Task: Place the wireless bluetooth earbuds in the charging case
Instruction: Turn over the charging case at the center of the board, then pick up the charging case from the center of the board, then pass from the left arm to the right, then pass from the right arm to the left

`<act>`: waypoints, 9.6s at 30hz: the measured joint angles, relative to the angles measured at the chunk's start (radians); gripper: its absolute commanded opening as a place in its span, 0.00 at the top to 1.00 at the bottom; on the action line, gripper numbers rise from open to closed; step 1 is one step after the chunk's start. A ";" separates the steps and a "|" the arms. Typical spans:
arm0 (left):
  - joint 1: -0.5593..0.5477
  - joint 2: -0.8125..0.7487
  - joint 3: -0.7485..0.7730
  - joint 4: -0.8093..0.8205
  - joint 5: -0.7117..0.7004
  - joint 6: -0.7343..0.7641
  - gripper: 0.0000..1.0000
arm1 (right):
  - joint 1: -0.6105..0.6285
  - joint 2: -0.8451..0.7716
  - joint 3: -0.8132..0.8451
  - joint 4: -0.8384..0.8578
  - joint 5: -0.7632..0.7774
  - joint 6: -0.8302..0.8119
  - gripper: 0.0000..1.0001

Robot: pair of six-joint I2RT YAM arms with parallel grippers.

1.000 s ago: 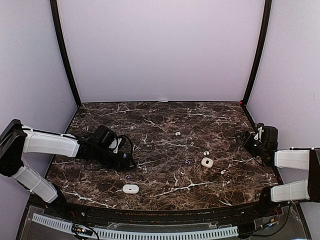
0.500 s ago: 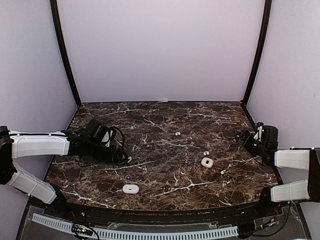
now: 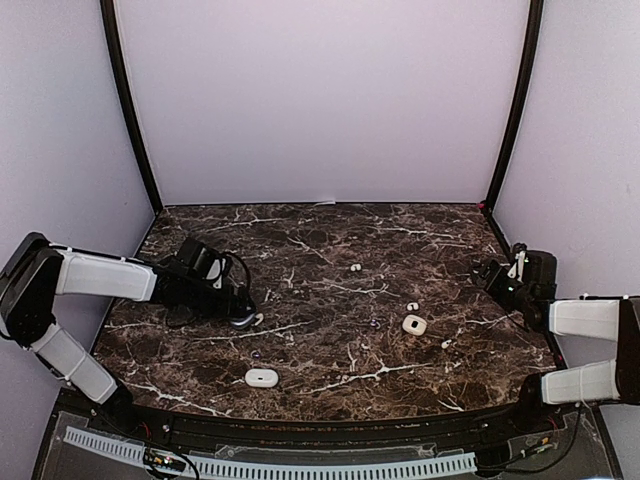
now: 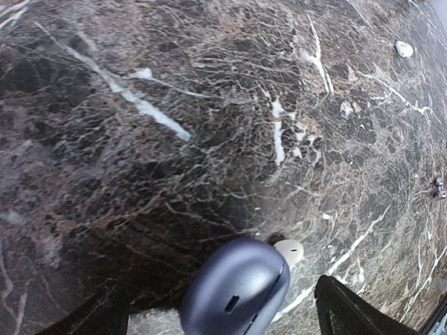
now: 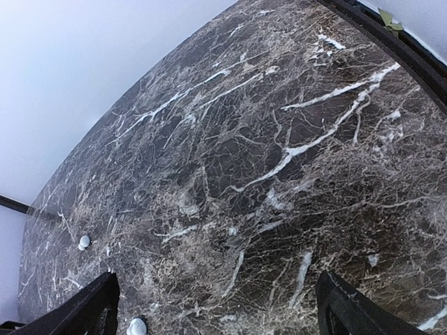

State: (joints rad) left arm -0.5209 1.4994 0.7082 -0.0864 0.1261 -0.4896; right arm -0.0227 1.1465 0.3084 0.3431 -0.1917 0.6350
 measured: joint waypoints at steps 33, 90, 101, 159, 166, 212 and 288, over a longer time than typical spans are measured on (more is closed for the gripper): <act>-0.169 -0.142 -0.060 0.010 0.042 -0.082 0.04 | 0.000 0.013 0.000 0.009 -0.043 -0.005 0.03; -0.319 -0.183 -0.215 0.597 0.086 0.480 0.48 | 0.592 0.199 0.377 -0.066 -0.394 -0.064 0.09; -0.320 -0.063 -0.241 0.875 0.189 0.673 0.49 | 0.830 0.406 0.625 -0.218 -0.372 -0.086 0.14; -0.180 0.225 0.080 1.509 1.225 -0.703 0.54 | 0.923 0.032 0.377 0.061 -0.447 -1.073 0.22; -0.223 0.293 0.124 1.553 1.257 -0.766 0.54 | 0.927 0.103 0.461 0.041 -0.566 -1.151 0.29; -0.206 -0.053 0.098 0.749 0.845 -0.022 0.05 | 0.955 0.282 0.531 -0.089 -0.528 -1.116 0.78; -0.268 0.164 -0.298 1.223 0.566 0.557 0.80 | 1.024 0.587 0.853 -0.521 -0.288 -1.045 0.52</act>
State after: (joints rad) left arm -0.7887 1.6630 0.4099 1.1366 0.6918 0.0673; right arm 1.0016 1.7332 1.1618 -0.1783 -0.4797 -0.4099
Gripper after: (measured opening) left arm 0.270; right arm 0.429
